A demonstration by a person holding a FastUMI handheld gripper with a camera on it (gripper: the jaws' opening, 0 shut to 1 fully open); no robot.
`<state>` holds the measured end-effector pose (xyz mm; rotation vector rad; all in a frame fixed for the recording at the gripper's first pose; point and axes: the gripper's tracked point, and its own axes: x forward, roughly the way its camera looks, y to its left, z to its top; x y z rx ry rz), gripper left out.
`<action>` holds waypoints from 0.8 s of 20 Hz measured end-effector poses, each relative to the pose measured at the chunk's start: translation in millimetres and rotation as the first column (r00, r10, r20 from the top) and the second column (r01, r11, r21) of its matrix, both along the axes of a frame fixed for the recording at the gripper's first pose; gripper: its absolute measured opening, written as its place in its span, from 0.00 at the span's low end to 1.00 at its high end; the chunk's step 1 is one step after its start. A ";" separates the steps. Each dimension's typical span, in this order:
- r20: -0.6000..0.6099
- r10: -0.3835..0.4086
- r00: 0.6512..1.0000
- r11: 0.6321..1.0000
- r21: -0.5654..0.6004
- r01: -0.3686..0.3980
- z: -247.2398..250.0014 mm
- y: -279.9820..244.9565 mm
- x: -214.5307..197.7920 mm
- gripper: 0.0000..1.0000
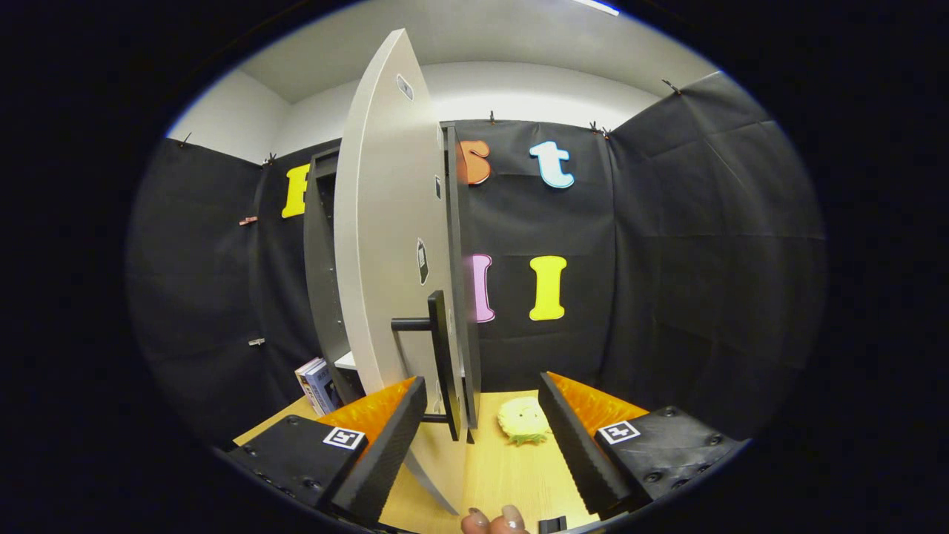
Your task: Open the shoe cabinet door, grab the shoes and put them into the shoe cabinet, then close the shoe cabinet door.
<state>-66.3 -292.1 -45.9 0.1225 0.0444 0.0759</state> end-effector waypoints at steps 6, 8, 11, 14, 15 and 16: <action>0.012 0.054 0.998 0.999 0.006 -0.054 1.2 58.3 -0.3 0.98; 0.003 0.063 0.998 0.998 0.029 -0.064 -1.7 79.2 1.7 0.98; -0.001 0.077 0.997 0.996 0.052 -0.077 -4.5 113.9 5.3 0.98; -0.014 0.082 0.997 0.995 0.060 -0.081 -9.5 141.5 16.5 0.98; -0.019 0.076 0.997 0.995 0.065 -0.075 -10.0 147.8 19.8 0.98; -0.018 0.072 0.997 0.995 0.077 -0.070 -9.2 155.4 24.1 0.98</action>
